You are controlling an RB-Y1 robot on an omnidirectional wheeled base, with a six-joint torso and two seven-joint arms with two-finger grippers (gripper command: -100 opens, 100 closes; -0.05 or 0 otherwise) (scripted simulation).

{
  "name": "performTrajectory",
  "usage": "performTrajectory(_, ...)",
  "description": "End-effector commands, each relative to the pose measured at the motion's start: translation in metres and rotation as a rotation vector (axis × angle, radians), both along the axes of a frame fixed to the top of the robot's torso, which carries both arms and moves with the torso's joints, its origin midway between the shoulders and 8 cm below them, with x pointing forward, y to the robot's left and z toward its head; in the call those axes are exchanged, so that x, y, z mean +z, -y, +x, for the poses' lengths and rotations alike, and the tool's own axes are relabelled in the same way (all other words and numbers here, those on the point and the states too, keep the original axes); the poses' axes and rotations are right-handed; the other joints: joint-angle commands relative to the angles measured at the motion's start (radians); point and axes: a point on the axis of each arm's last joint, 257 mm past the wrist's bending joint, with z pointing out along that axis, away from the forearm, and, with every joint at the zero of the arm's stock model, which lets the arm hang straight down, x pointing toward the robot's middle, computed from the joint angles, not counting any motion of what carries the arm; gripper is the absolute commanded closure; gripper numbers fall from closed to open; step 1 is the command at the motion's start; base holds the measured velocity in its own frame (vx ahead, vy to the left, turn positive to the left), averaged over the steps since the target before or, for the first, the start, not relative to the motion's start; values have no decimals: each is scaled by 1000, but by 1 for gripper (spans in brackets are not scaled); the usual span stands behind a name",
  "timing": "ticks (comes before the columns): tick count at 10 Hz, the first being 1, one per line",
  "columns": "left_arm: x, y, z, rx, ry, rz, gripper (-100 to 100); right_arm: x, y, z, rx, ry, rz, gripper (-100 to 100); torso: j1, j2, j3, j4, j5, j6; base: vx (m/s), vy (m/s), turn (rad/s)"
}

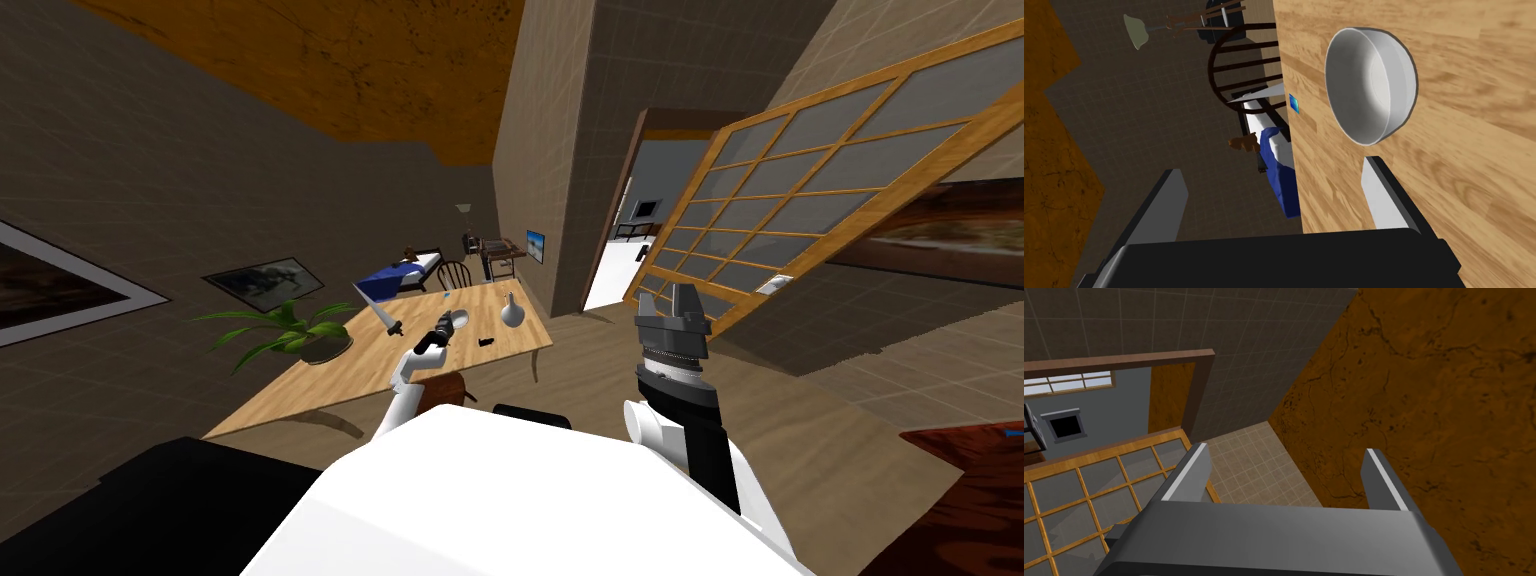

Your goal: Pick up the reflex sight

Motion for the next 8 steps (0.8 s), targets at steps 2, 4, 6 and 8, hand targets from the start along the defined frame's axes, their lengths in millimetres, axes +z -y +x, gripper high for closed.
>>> performTrajectory(2, -26, -13, -4, 36, -86, -34, -100, 0, 0, 0, 0, 0, 0, 0, 0, 0, 0, 0, 0, 0, -10, 13, -91)
performTrajectory(4, -46, -22, -9, 66, -153, -63, -100, 0, 0, 0, 0, 0, 0, 0, 0, 0, 0, 0, 0, 0, -6, 3, -98)
performTrajectory(6, -65, -31, -14, 94, -220, -94, -100, 0, 0, 0, 0, 0, 0, 0, -1, 0, 0, 0, 0, 0, -2, -2, -92)
performTrajectory(8, -84, -38, -21, 122, -286, -126, -100, 0, 0, 0, 0, 0, 0, 0, -1, -1, 0, 0, 0, 0, 2, -6, -92)
